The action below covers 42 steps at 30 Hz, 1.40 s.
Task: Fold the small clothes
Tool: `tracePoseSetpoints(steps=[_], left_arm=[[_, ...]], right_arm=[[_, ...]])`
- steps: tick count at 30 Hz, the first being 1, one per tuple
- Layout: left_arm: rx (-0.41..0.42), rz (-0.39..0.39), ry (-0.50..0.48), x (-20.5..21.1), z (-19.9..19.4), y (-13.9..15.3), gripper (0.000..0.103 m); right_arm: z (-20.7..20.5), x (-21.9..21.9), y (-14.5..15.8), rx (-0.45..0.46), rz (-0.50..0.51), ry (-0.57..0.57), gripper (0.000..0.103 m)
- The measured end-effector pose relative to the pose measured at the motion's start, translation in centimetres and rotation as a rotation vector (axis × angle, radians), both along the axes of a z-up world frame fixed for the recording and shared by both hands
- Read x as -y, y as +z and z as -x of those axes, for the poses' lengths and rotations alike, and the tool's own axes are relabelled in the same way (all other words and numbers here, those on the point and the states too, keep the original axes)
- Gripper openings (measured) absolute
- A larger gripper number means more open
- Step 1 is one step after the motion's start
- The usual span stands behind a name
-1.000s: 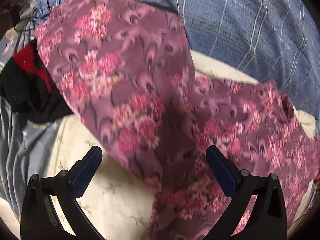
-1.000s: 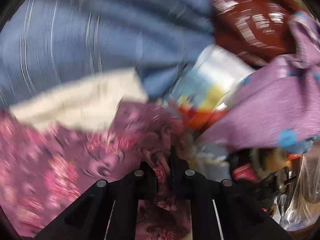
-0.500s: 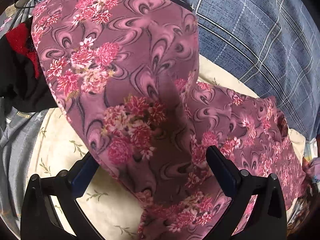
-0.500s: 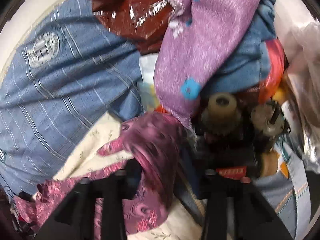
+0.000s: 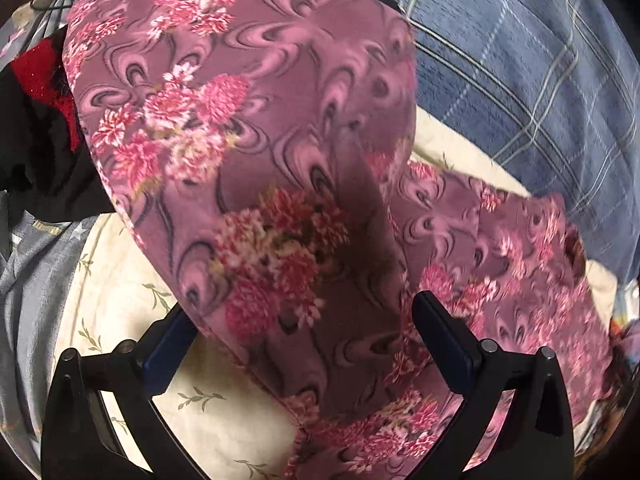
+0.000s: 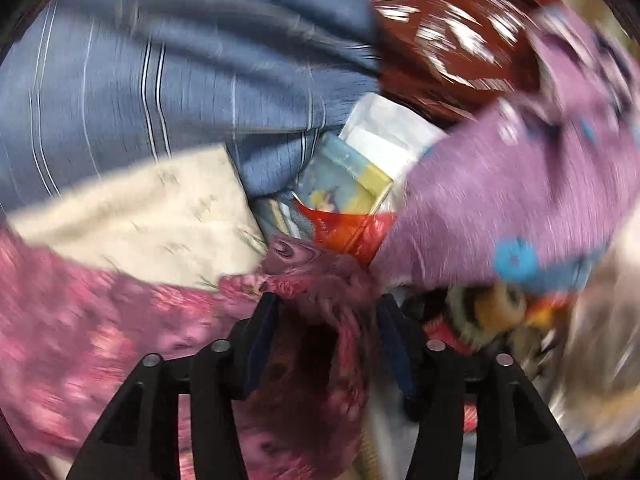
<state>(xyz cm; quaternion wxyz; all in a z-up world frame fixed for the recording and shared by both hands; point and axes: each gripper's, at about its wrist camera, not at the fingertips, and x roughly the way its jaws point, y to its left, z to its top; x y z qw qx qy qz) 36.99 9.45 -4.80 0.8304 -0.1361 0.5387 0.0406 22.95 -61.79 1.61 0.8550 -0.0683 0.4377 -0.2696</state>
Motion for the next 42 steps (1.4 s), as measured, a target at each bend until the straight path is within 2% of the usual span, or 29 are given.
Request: tracePoseSetpoints(steps=[1,2,3,4,6,8,11,14,18,22,25,28,33,36,42], left_arm=[[0.001,-0.016,-0.004,0.5,0.5,0.2,0.103],[-0.003,-0.030,-0.008,0.7,0.7,0.3,0.103],[-0.007,-0.037,-0.013,1.0,0.7,0.3,0.103],[-0.010,-0.037,-0.018,1.1,0.6,0.4,0.103],[-0.008,-0.029,-0.021,1.8,1.3,1.9,0.103],[0.022,-0.014,-0.026,2.1,1.9,3.4,0.103],[0.062,-0.002,-0.017,2.7,3.8,3.7,0.103],[0.082,-0.032,-0.013,3.7,5.4,2.9,0.103],[0.137,-0.076,-0.031,5.4,7.0,3.0,0.103],[0.236,-0.072,-0.089,6.6,9.2,4.9,0.103],[0.265,-0.057,-0.142,6.4,10.5,5.6,0.103],[0.245,-0.032,-0.189,7.4,10.1,5.7,0.103],[0.214,-0.005,-0.210,8.0,10.5,5.2,0.103],[0.209,-0.002,-0.203,8.0,10.1,4.6,0.103],[0.222,0.009,-0.175,6.5,10.3,5.0,0.103]], right_arm=[[-0.8,0.4,-0.5,-0.042,0.007,-0.002,0.051],[-1.1,0.7,-0.7,-0.056,-0.003,0.005,0.038],[-1.3,0.8,-0.7,-0.061,-0.014,0.019,0.020],[-0.7,1.0,-0.3,-0.052,-0.024,0.028,0.009],[0.2,1.4,1.1,0.026,-0.076,0.058,0.008],[2.2,2.6,3.4,0.149,-0.125,0.039,0.008],[6.0,6.8,5.3,0.354,-0.272,-0.089,0.008],[7.7,9.2,3.4,0.374,-0.381,-0.184,0.008],[8.5,7.3,2.8,0.434,-0.465,-0.161,0.008],[7.7,2.2,3.0,0.470,-0.563,-0.053,0.008],[6.8,-3.8,3.5,0.468,-0.626,0.063,0.008],[5.5,-9.5,3.8,0.457,-0.677,0.160,0.008],[2.6,-20.1,3.8,0.401,-0.760,0.336,0.009],[0.3,-26.4,3.3,0.344,-0.793,0.435,0.009],[-1.4,-38.3,1.5,0.235,-0.841,0.588,0.009]])
